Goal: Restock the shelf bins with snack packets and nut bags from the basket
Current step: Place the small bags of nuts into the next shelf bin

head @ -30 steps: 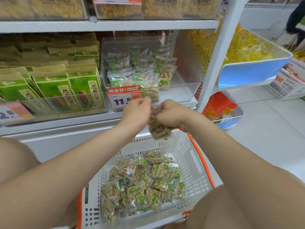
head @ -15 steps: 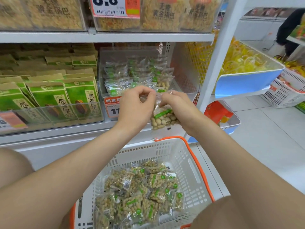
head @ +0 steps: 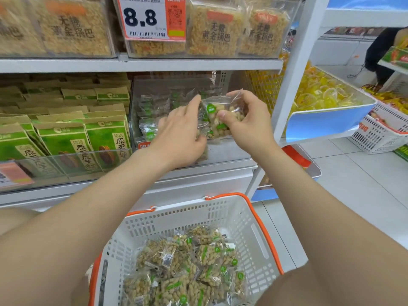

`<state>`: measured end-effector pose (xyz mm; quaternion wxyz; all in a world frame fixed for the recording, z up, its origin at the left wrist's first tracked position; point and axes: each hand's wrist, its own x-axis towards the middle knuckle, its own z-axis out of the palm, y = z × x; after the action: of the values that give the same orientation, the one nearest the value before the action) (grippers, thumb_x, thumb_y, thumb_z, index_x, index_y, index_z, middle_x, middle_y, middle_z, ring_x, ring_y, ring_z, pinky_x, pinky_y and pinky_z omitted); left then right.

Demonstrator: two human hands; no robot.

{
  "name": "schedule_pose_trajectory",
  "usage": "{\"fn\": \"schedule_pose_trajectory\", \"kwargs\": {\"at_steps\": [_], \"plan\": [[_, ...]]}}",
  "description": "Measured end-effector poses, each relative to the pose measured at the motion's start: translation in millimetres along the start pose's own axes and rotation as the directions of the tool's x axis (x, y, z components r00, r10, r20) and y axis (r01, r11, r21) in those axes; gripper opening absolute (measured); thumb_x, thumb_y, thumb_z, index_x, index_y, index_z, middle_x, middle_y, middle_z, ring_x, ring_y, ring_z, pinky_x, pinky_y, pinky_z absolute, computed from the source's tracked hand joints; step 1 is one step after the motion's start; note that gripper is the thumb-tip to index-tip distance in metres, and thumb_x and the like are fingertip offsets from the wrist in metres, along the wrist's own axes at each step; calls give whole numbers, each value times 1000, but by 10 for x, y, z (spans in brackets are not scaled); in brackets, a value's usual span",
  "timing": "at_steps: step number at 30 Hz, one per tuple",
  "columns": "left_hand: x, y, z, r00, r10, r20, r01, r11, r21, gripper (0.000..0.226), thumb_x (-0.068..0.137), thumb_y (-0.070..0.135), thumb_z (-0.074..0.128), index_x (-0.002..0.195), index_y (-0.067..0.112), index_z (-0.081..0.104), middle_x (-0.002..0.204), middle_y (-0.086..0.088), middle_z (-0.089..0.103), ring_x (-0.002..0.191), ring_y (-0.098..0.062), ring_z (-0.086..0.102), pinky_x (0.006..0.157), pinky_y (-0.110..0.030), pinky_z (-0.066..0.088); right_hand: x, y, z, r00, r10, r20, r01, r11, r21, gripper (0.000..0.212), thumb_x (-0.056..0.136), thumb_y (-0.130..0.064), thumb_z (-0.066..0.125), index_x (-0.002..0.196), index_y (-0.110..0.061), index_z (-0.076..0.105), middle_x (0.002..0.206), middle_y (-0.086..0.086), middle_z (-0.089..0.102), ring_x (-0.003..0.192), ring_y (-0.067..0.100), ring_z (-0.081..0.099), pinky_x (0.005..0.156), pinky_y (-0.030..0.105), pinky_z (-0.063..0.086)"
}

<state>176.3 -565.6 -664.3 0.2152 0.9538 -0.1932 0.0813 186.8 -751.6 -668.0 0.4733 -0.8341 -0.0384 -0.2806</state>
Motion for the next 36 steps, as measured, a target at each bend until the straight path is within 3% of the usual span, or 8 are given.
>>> {"fn": "schedule_pose_trajectory", "kwargs": {"at_steps": [5, 12, 16, 20, 24, 30, 33, 36], "plan": [[153, -117, -74, 970, -61, 234, 22, 986, 165, 60, 98, 44, 56, 145, 9, 44, 148, -14, 52, 137, -36, 48, 112, -55, 40, 153, 118, 30, 993, 18, -113, -27, 996, -85, 29, 83, -21, 81, 108, -27, 68, 85, -18, 62, 82, 6, 60, 80, 34, 53], [266, -147, -59, 922, -61, 382, -76, 940, 334, 51, 100, 51, 53, 133, 13, 46, 141, -9, 49, 135, -34, 44, 106, -56, 37, 200, 265, 151, 966, 232, 114, -178, 917, -357, 34, 91, -21, 78, 122, -20, 63, 107, 3, 68, 101, 21, 60, 81, 29, 42], [266, -240, -45, 932, -31, 362, -96, 940, 327, 60, 100, 51, 53, 147, 16, 40, 149, -7, 45, 139, -32, 41, 109, -57, 33, 268, 281, 203, 933, 290, 214, -133, 828, -545, 42, 92, -8, 67, 133, -16, 62, 131, 14, 61, 119, 35, 59, 89, 36, 48], [197, -236, 20, 943, 3, 333, -130, 923, 361, 55, 102, 46, 50, 145, 14, 37, 146, -9, 44, 135, -32, 41, 110, -58, 35, 294, 246, 293, 933, 296, 206, -161, 851, -499, 40, 92, -6, 66, 130, -15, 64, 125, 16, 63, 116, 35, 60, 84, 32, 45], [199, -175, -7, 949, 26, 315, -166, 889, 426, 46, 102, 42, 49, 137, 12, 41, 138, -10, 48, 128, -33, 45, 102, -54, 39, 306, 221, 404, 930, 277, 242, -121, 852, -509, 38, 91, -10, 67, 128, -18, 68, 130, 16, 64, 119, 37, 59, 93, 36, 48], [168, -221, -93, 952, 51, 301, -163, 920, 357, 49, 102, 42, 50, 141, 13, 45, 136, -8, 53, 129, -33, 49, 101, -52, 45, 290, 265, 438, 937, 298, 181, -161, 831, -532, 48, 88, -16, 70, 135, -16, 60, 130, 16, 57, 113, 38, 59, 83, 33, 39], [140, -210, -121, 965, 74, 250, -152, 938, 311, 50, 99, 37, 53, 143, 15, 45, 138, -9, 52, 129, -34, 49, 104, -52, 44, 250, 248, 397, 944, 293, 151, -163, 814, -558, 53, 86, -26, 75, 134, -14, 56, 130, 16, 53, 118, 39, 54, 87, 38, 43], [85, -182, -133, 979, 143, 147, -180, 942, 283, 44, 95, 31, 58, 137, 20, 48, 129, -5, 51, 122, -31, 48, 98, -47, 42, 135, 161, 346, 977, 171, 128, -70, 824, -563, 42, 88, -20, 71, 127, -17, 55, 128, 12, 47, 116, 37, 49, 94, 43, 44]]}}
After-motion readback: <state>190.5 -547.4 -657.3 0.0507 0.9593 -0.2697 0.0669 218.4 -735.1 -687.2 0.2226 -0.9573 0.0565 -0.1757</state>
